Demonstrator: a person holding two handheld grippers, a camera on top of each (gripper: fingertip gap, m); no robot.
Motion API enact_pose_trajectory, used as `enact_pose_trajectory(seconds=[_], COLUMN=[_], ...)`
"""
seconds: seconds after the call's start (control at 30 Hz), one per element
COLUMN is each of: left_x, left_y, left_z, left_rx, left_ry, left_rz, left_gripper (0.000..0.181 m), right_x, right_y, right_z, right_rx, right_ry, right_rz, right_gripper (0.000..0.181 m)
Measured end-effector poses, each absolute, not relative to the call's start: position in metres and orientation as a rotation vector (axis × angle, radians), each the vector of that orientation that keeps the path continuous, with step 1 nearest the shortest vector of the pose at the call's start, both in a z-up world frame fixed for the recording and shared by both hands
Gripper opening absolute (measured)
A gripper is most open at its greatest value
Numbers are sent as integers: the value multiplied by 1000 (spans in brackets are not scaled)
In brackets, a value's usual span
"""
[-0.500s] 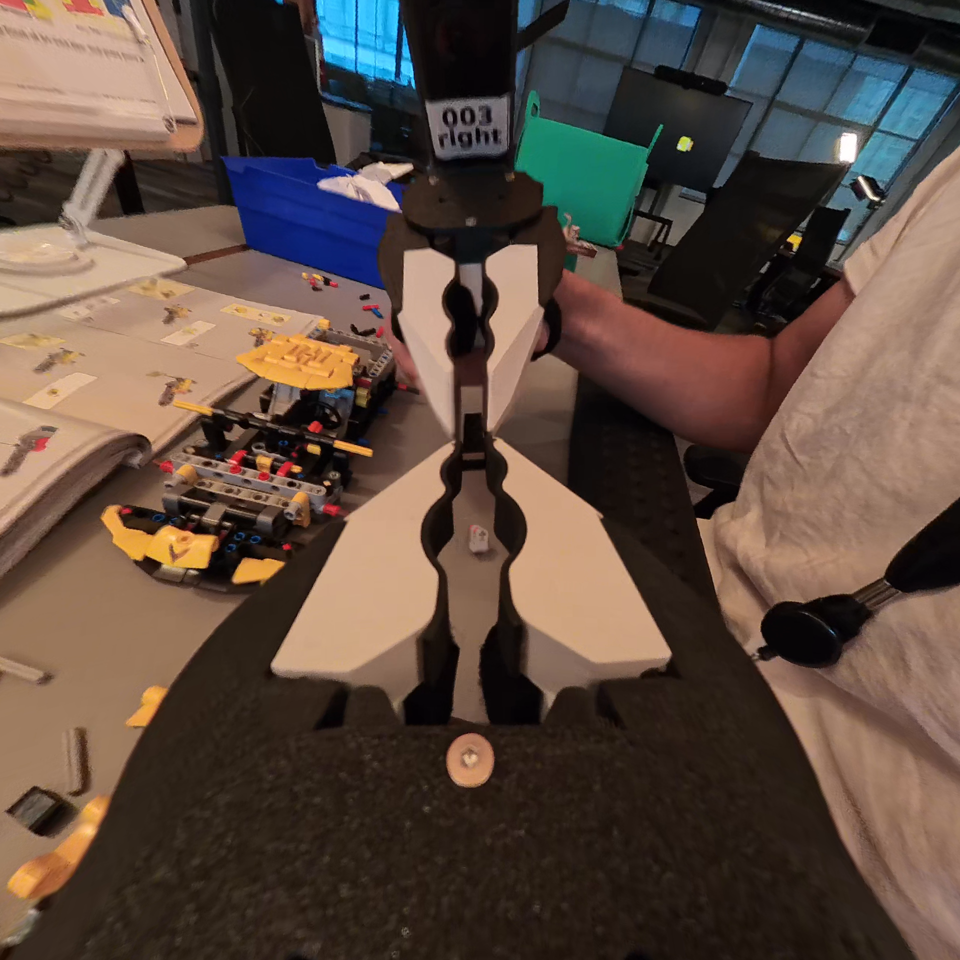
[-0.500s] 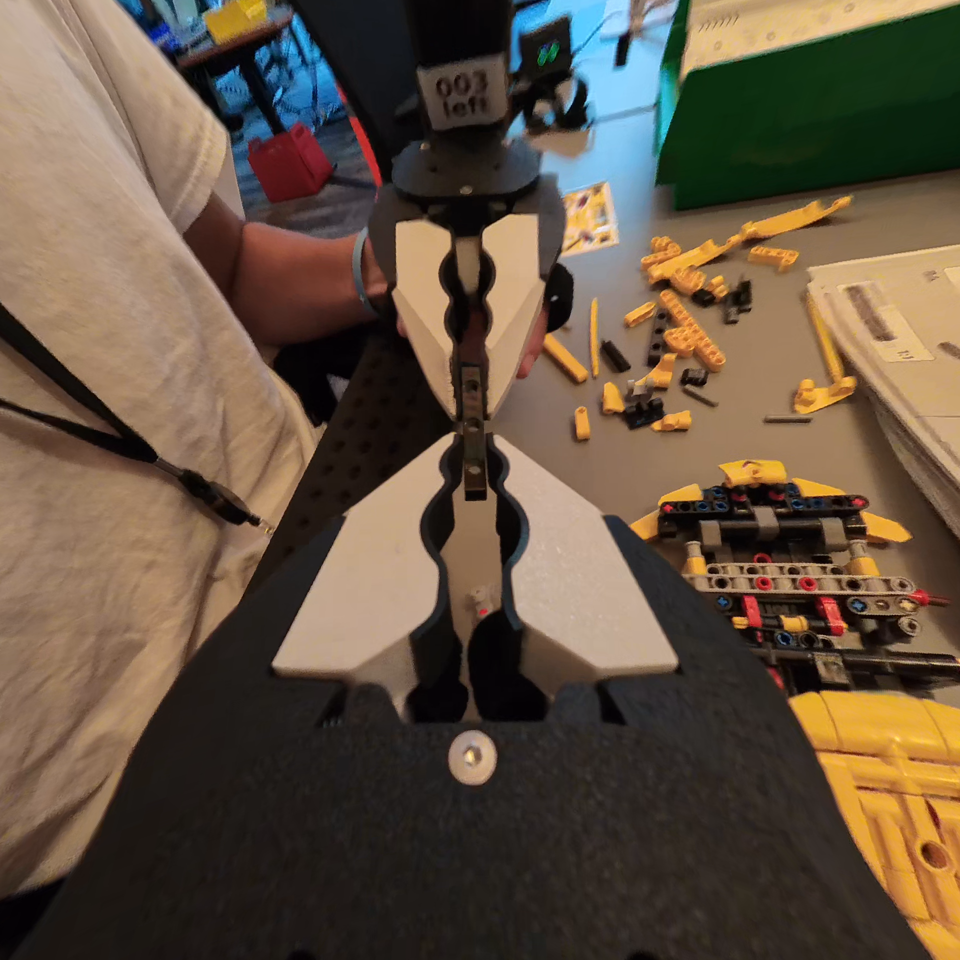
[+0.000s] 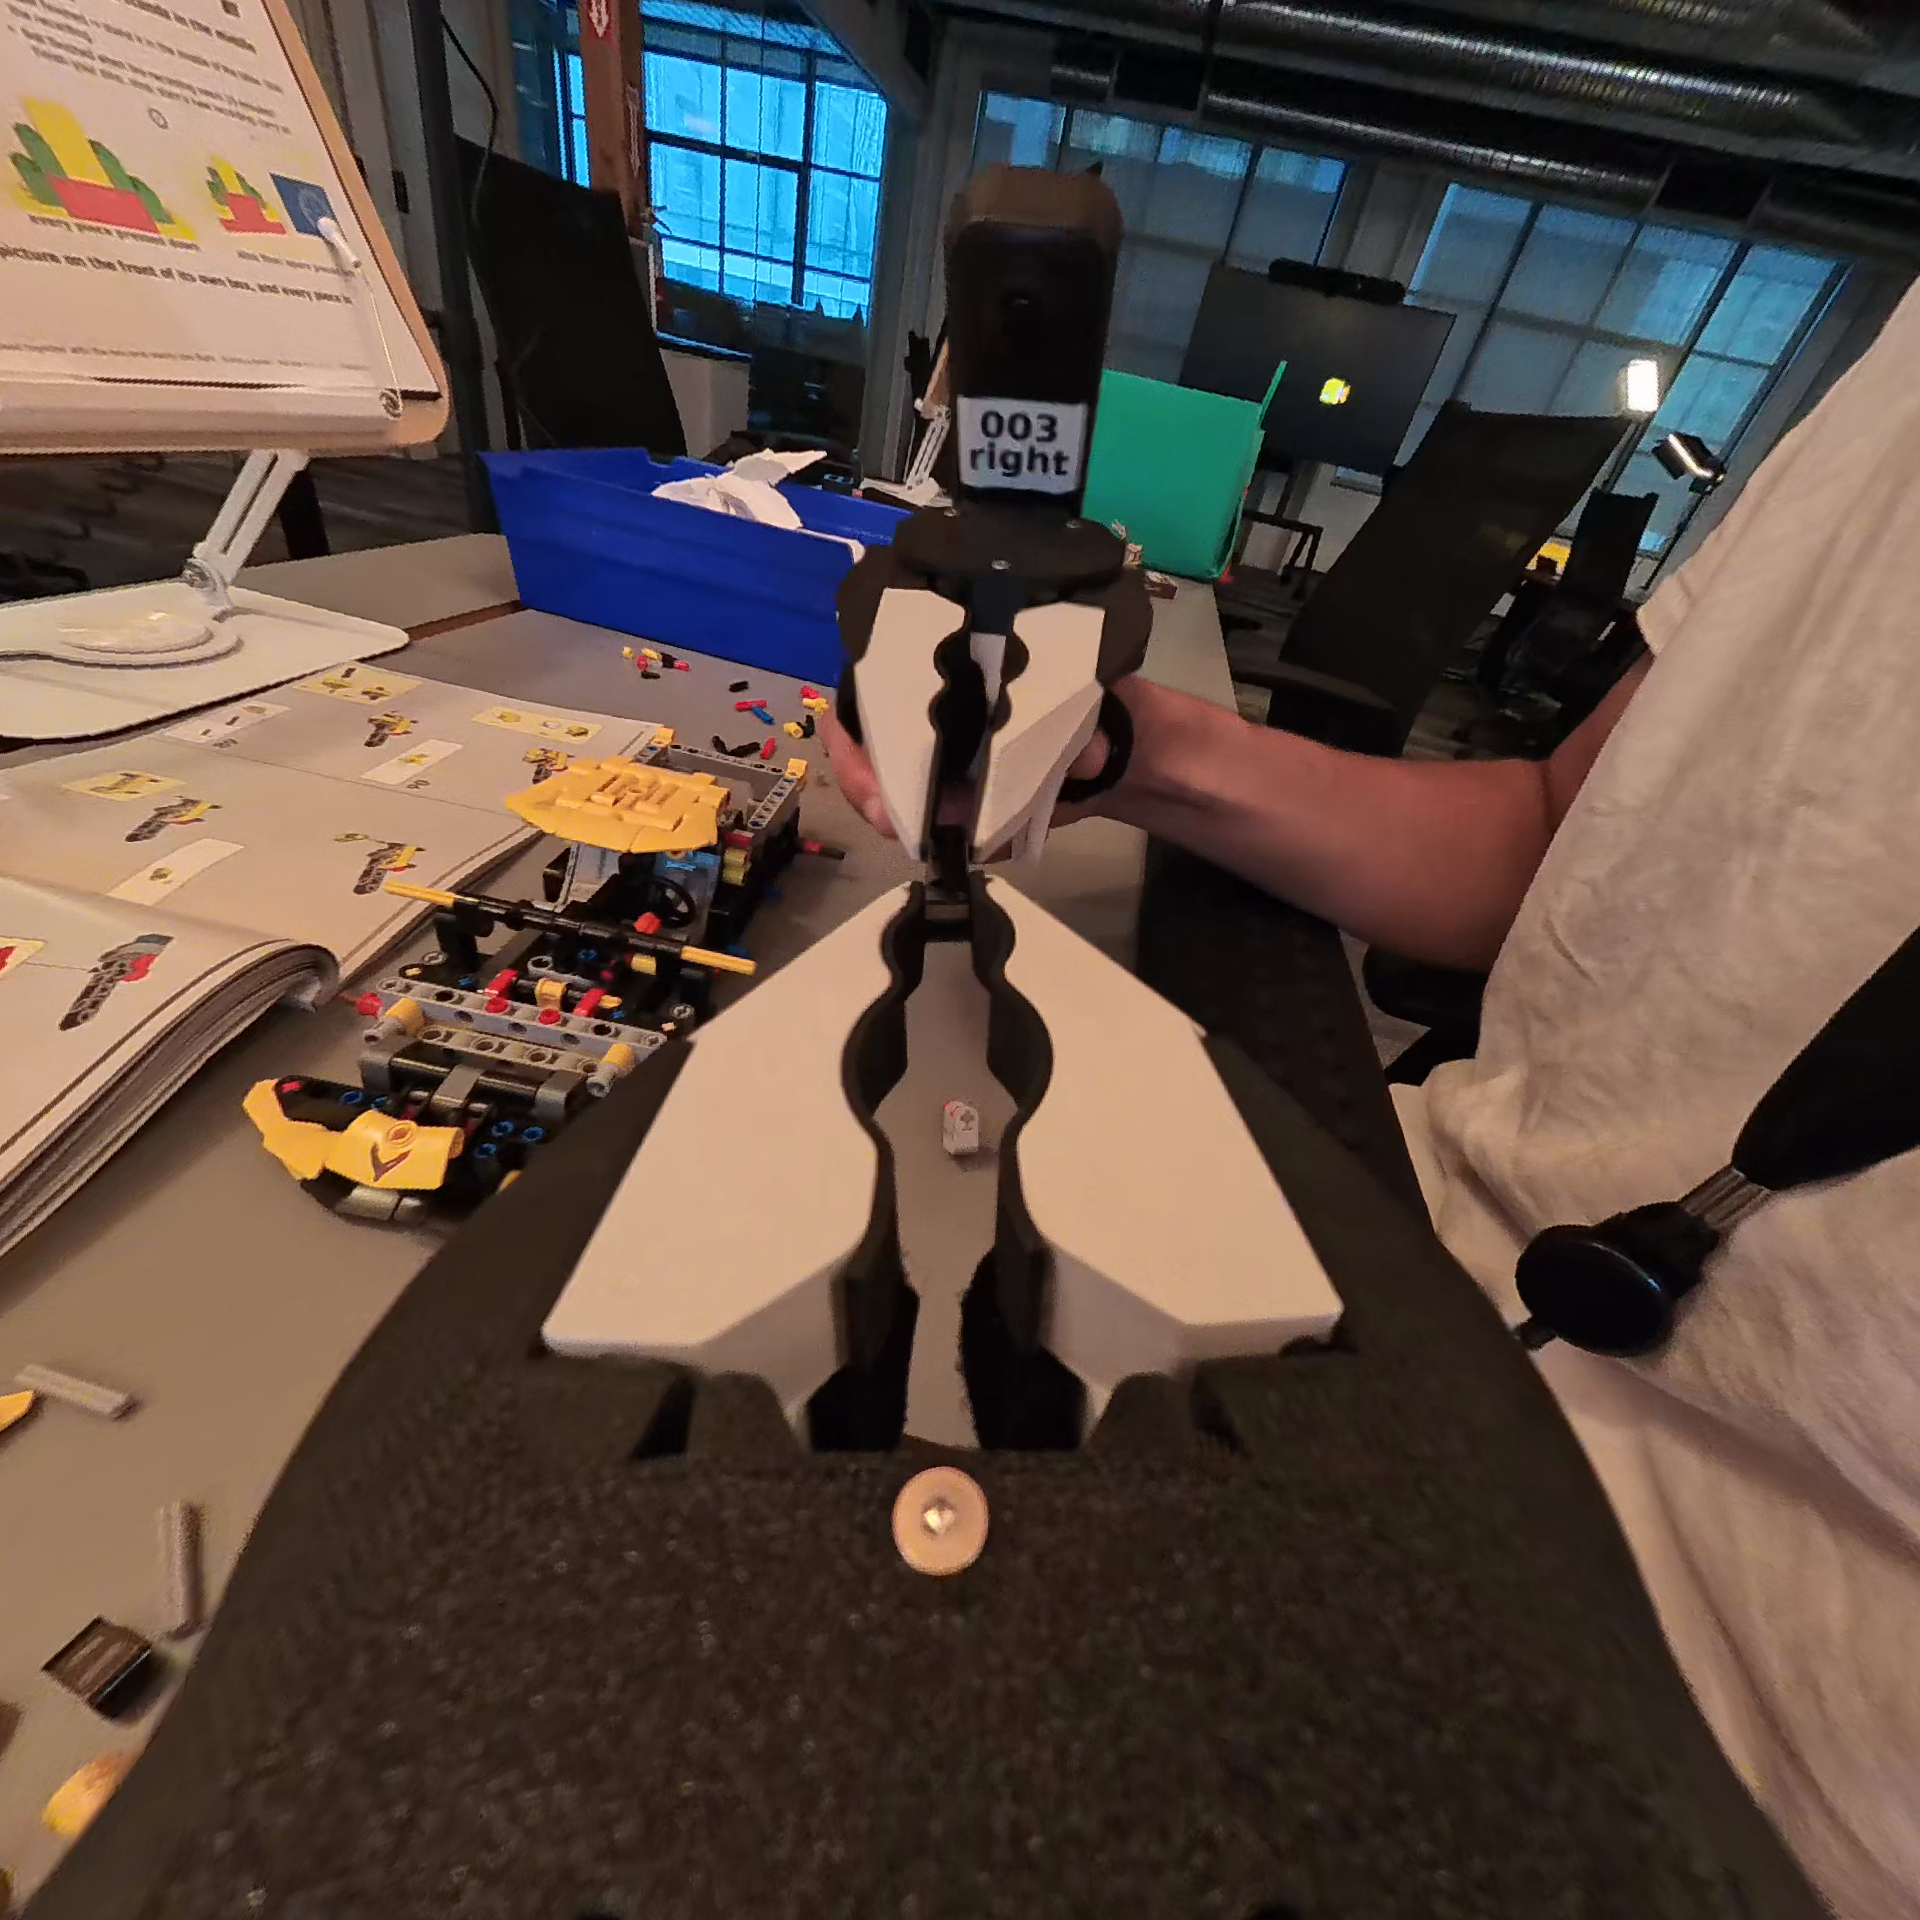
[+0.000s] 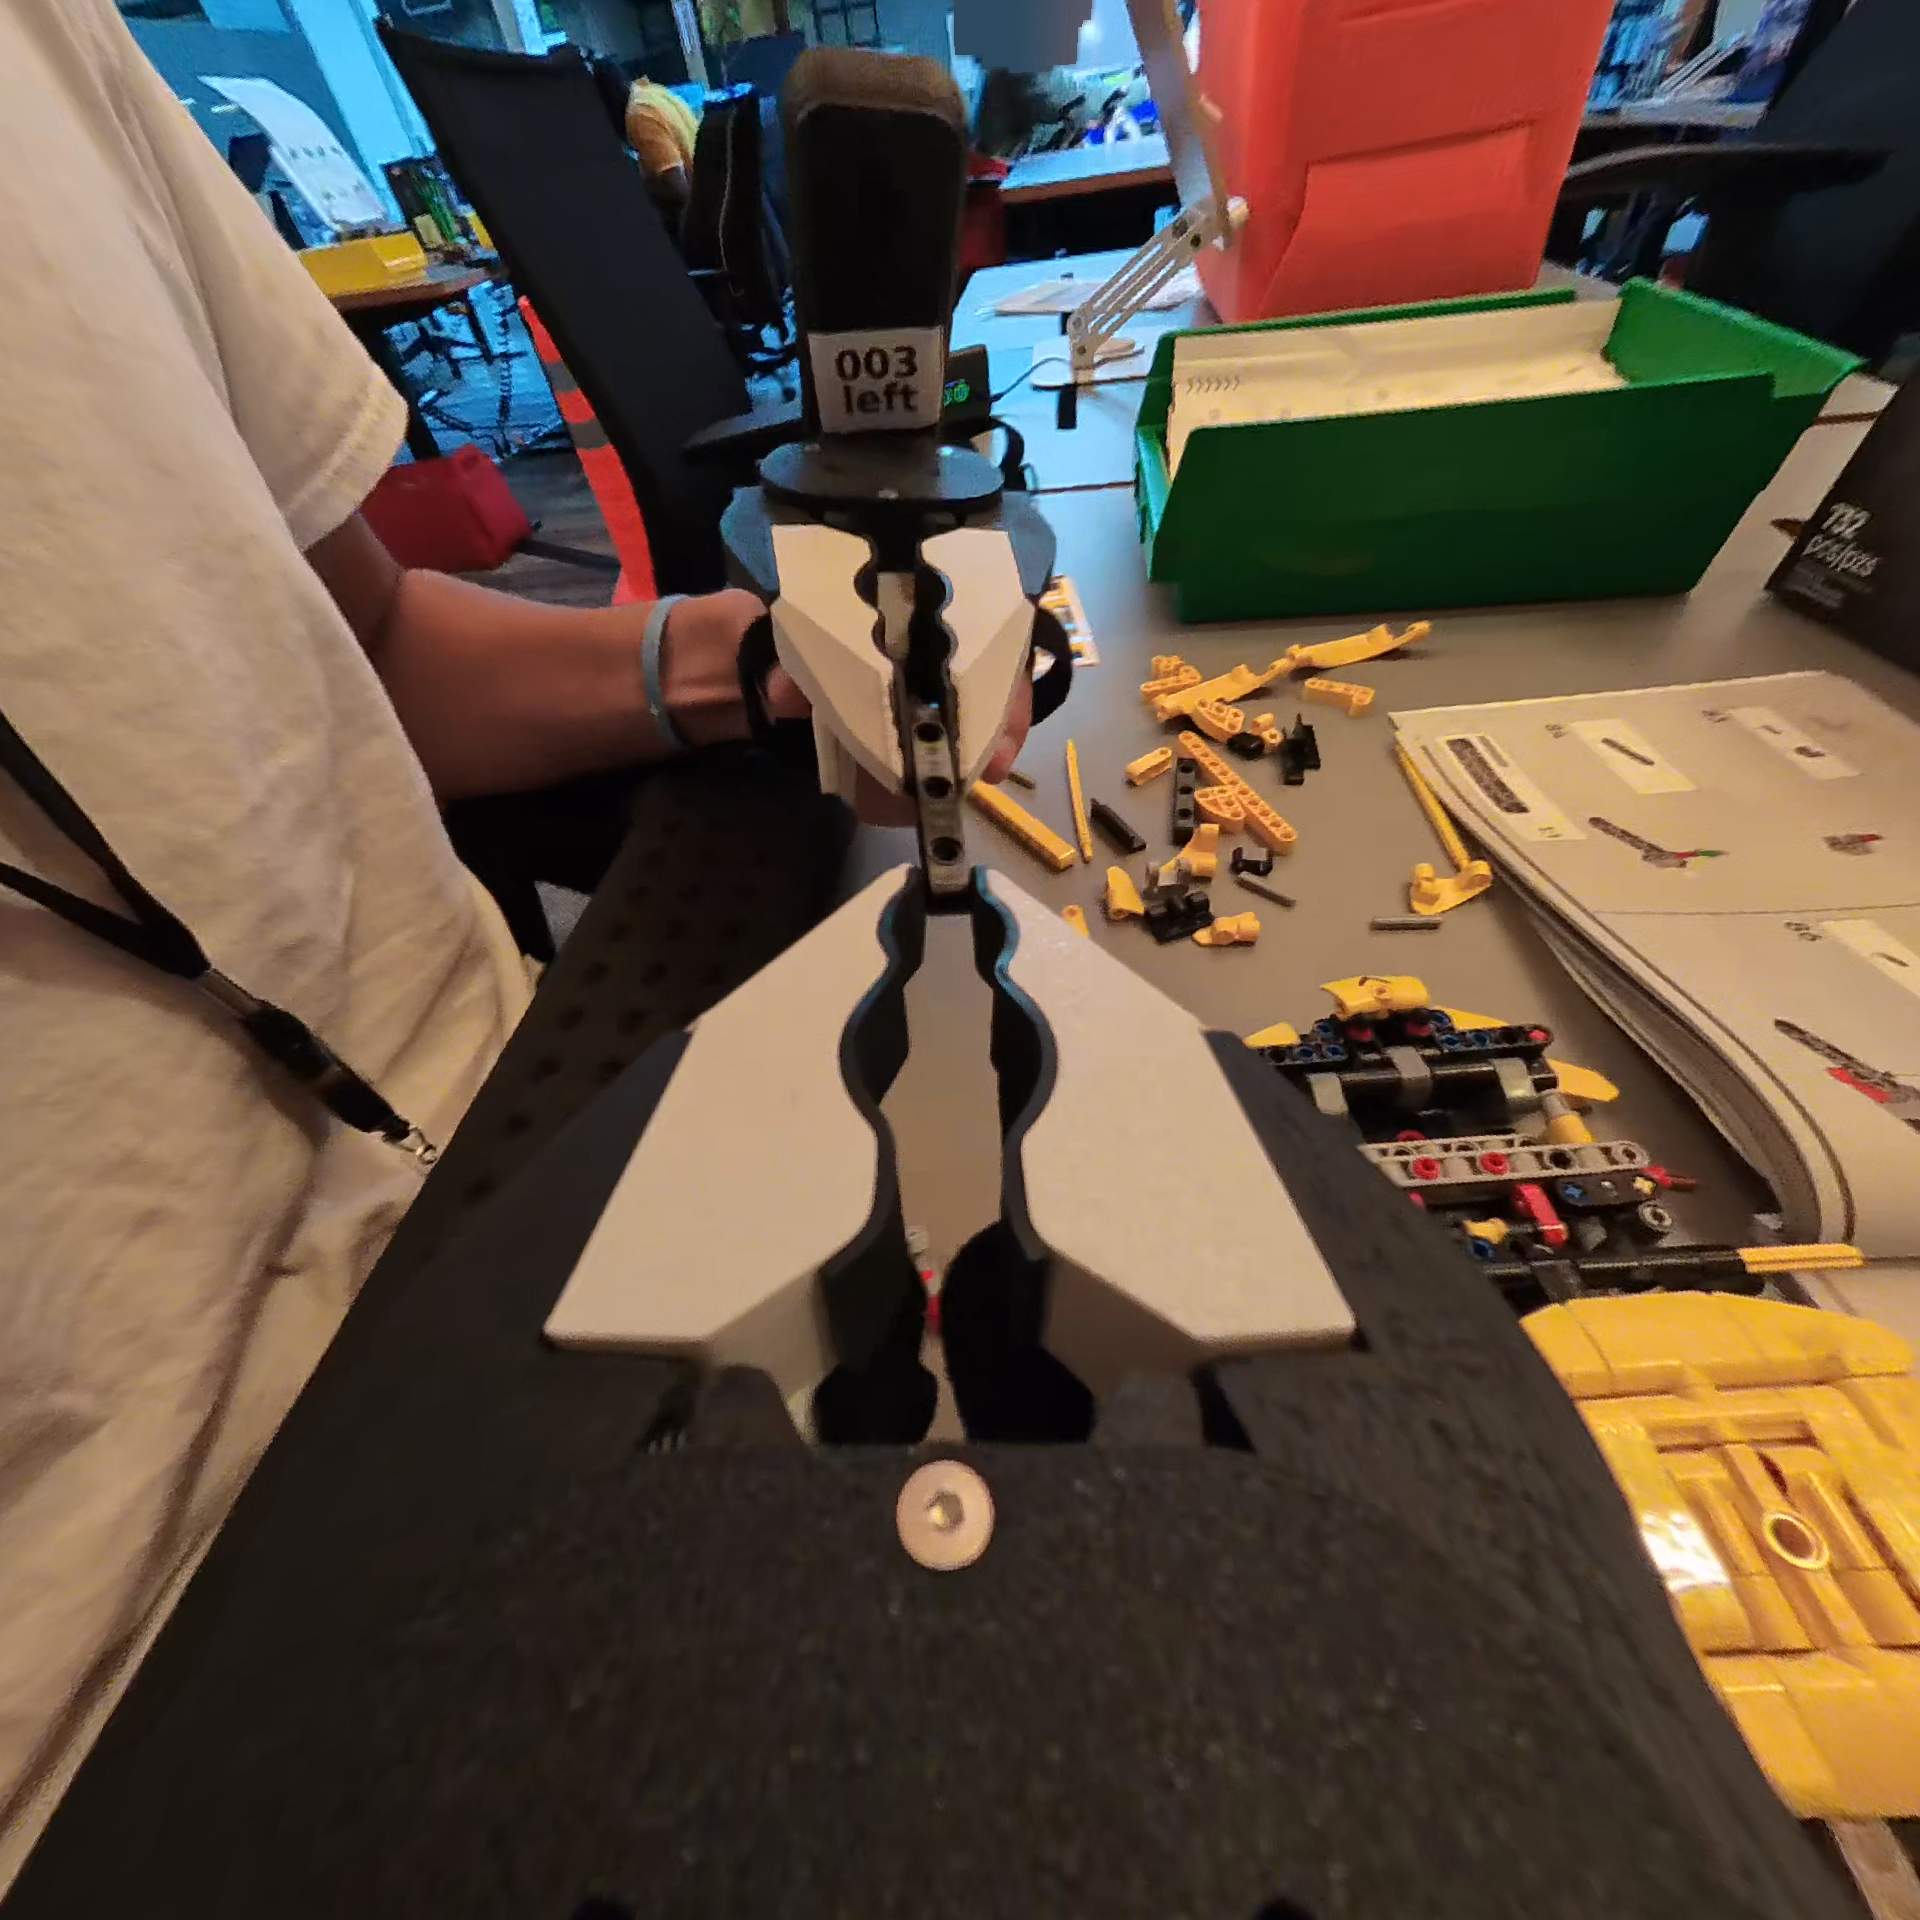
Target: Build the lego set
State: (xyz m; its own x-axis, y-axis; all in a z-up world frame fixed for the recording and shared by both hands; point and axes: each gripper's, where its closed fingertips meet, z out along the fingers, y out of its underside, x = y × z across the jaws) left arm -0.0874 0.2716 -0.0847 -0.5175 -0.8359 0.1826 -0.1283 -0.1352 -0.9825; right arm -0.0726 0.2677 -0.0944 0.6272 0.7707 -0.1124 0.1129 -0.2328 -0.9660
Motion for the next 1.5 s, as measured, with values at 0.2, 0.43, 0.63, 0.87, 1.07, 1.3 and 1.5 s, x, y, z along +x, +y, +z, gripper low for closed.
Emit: enact_pose_trajectory(seconds=[0.2,0.43,0.63,0.87,1.07,1.3,1.5], left_x=[-87,-83,-81,-80,-76,-78,-79], left_y=[269,263,264,269,271,262,266], left_z=[-83,-85,-88,-88,-86,-82,-79], left_rx=[-1075,-1080,-1095,-1014,-768,-616,-632], left_ry=[1589,1593,1600,1597,1559,1540,1523], left_rz=[-1738,-1757,-1737,-1571,-1188,-1044,-1054], left_gripper=[8,8,8,7,7,7,7], right_x=[-79,-90,-87,-83,-80,-86,-70], right_y=[266,271,272,276,276,266,277], right_z=[-98,-97,-100,-93,-87,-73,-77], right_rx=[-1757,-1737,-1745,-1712,-1664,-1547,-1579], right_ry=[-742,-740,-738,-605,-299,-339,-263], right_rz=[814,839,824,954,1525,1667,1567], right_gripper=[7,7,7,16,28,0,18])
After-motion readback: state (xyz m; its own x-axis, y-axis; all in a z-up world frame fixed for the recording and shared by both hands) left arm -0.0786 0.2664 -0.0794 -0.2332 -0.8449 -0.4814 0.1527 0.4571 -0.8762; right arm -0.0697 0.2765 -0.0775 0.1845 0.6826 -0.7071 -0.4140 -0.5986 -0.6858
